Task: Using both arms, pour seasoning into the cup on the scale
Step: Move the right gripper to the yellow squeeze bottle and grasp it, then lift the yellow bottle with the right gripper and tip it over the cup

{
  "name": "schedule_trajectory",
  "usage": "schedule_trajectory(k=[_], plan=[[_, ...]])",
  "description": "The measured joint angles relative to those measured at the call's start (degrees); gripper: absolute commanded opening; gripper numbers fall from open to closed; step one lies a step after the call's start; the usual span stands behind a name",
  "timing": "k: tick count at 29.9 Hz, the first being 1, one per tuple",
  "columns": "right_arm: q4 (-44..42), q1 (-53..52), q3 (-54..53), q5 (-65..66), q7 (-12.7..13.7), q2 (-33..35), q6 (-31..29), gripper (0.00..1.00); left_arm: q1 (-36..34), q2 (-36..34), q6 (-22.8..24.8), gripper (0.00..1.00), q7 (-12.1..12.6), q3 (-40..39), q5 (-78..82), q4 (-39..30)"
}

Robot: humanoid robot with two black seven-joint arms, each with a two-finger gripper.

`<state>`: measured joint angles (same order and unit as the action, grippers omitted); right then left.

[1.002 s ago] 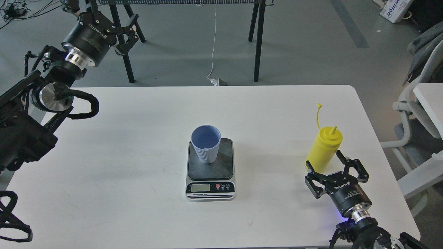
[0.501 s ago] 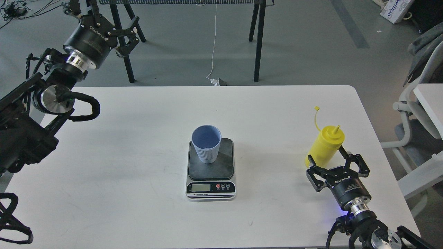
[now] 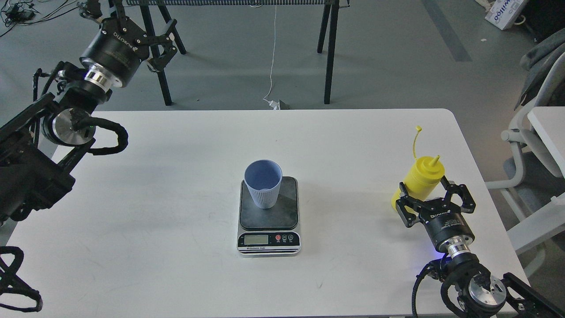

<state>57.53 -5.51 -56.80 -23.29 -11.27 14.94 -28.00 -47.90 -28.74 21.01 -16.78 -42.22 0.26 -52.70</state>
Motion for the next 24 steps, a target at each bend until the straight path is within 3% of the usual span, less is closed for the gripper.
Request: schedule_trajectory(k=[11, 18, 24], plan=[[-1.57, -1.33, 0.58, 0.0, 0.33, -1.45, 0.0, 0.9, 0.0, -0.01, 0.0, 1.0, -0.01, 0.03, 0.0, -0.03], [-1.69, -2.03, 0.59, 0.0, 0.38, -2.17, 0.0, 0.55, 0.0, -0.13, -0.07, 1.0, -0.09, 0.03, 0.1, 0.0], [-1.65, -2.82, 0.55, 0.0, 0.39, -2.17, 0.0, 0.44, -0.01, -0.18, -0.03, 1.0, -0.1, 0.03, 0.1, 0.04]])
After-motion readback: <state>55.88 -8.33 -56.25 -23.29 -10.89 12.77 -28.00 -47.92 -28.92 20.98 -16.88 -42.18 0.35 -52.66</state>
